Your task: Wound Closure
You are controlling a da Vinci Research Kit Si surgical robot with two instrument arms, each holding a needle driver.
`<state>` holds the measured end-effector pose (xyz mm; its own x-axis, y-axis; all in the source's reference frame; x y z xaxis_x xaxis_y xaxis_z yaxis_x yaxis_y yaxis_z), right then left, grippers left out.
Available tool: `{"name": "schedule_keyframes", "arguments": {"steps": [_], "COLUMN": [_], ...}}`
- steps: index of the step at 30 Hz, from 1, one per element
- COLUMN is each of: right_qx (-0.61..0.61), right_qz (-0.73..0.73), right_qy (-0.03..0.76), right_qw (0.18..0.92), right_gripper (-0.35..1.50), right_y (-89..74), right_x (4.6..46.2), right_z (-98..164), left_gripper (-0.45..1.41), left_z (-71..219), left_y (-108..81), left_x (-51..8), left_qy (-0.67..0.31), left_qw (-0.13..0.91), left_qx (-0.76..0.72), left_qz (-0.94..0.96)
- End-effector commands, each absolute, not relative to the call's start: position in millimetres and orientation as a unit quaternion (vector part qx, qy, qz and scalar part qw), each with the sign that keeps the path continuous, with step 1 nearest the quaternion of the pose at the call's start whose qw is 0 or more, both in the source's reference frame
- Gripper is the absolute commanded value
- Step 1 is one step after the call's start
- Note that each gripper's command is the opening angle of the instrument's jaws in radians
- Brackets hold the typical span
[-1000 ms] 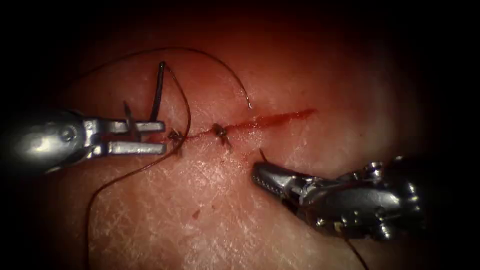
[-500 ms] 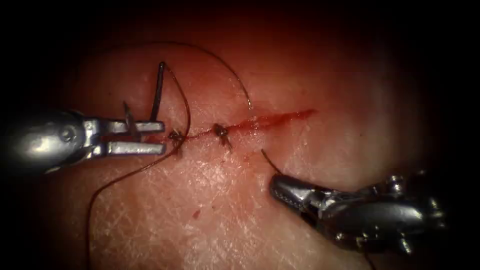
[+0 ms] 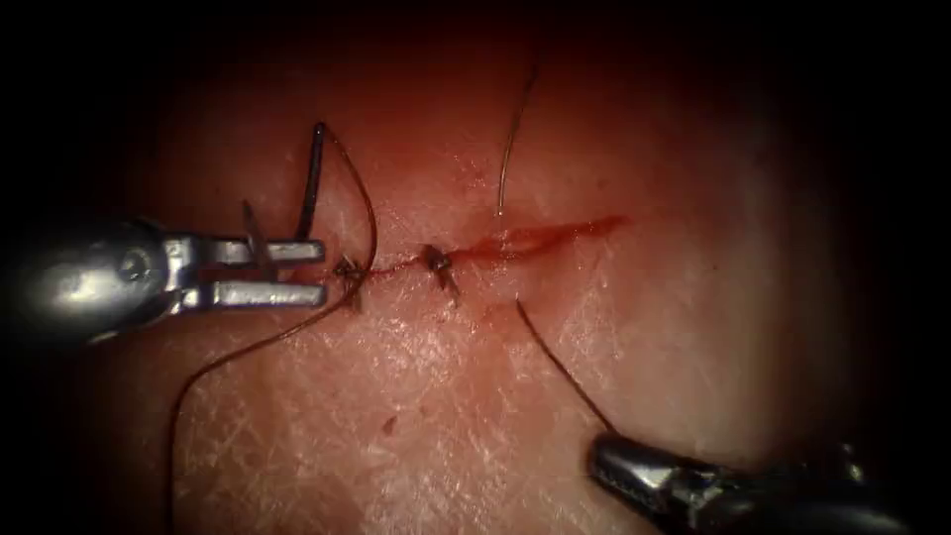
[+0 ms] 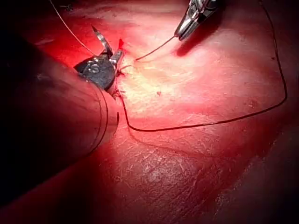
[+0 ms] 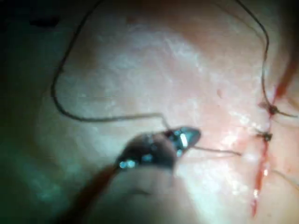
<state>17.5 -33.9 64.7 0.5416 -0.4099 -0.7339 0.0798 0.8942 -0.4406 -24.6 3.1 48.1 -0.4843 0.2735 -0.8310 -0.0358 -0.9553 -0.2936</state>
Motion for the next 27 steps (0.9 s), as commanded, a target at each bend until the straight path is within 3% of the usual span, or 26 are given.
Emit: {"name": "schedule_keyframes", "arguments": {"steps": [1, 27], "right_qx": [-0.178, -0.091], "right_qz": [-0.141, -0.162], "right_qy": [0.456, 0.469], "right_qw": [0.86, 0.864], "right_gripper": [-0.35, -0.35], "right_y": [-34.7, -40.1], "right_x": [18.2, 17.6], "right_z": [65.2, 64.2], "left_gripper": [-0.45, -0.45], "left_z": [48.9, 49.0], "left_y": [2.8, 2.8], "left_x": [-25.2, -25.3], "left_qy": [-0.119, -0.12], "left_qw": [0.09, 0.09], "left_qx": [-0.5, -0.499], "left_qz": [0.853, 0.854]}}
